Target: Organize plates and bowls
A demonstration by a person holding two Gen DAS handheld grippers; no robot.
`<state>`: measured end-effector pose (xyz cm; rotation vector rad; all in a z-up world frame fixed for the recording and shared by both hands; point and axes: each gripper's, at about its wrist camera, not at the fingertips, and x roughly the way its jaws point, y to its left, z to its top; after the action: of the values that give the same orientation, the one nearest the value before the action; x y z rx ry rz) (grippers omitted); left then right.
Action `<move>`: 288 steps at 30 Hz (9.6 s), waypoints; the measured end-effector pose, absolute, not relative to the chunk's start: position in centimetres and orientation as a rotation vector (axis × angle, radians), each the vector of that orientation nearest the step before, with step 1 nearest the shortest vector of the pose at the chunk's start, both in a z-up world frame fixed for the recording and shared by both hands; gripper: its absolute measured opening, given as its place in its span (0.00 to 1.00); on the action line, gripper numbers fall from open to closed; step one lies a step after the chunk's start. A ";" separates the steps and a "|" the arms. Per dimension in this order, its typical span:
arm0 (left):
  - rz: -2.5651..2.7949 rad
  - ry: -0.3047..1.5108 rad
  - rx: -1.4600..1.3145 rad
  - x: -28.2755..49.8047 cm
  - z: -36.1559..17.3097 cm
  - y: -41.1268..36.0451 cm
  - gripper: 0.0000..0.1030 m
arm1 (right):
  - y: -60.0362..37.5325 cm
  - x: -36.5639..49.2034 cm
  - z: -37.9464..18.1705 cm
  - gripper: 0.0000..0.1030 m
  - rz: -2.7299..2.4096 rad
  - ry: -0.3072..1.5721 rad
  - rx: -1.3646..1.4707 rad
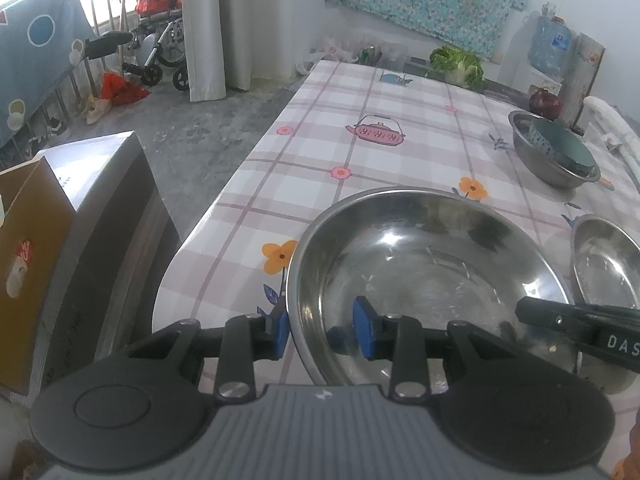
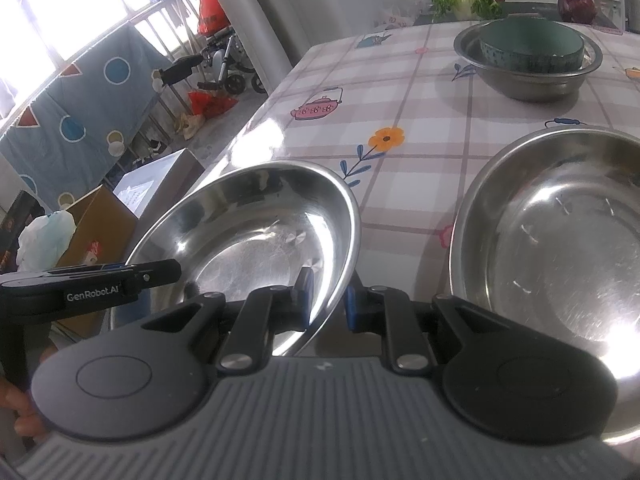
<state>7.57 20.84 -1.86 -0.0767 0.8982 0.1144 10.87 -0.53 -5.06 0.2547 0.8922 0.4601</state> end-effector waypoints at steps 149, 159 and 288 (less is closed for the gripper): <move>-0.353 0.804 0.055 8.2 1.4 -1.6 0.61 | -27.5 1.8 -0.8 0.54 -0.058 0.669 0.346; -0.496 0.855 0.077 5.7 -2.2 -11.3 0.64 | -34.2 -3.3 -3.1 0.54 -0.224 0.682 0.343; -0.312 0.911 0.145 5.6 -5.3 -11.6 0.31 | -31.1 0.6 -7.2 0.25 -0.016 0.813 0.263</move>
<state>5.59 -11.60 -5.35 0.1445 0.9112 -0.3115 0.57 -31.09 -7.20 0.2627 0.8126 -0.0159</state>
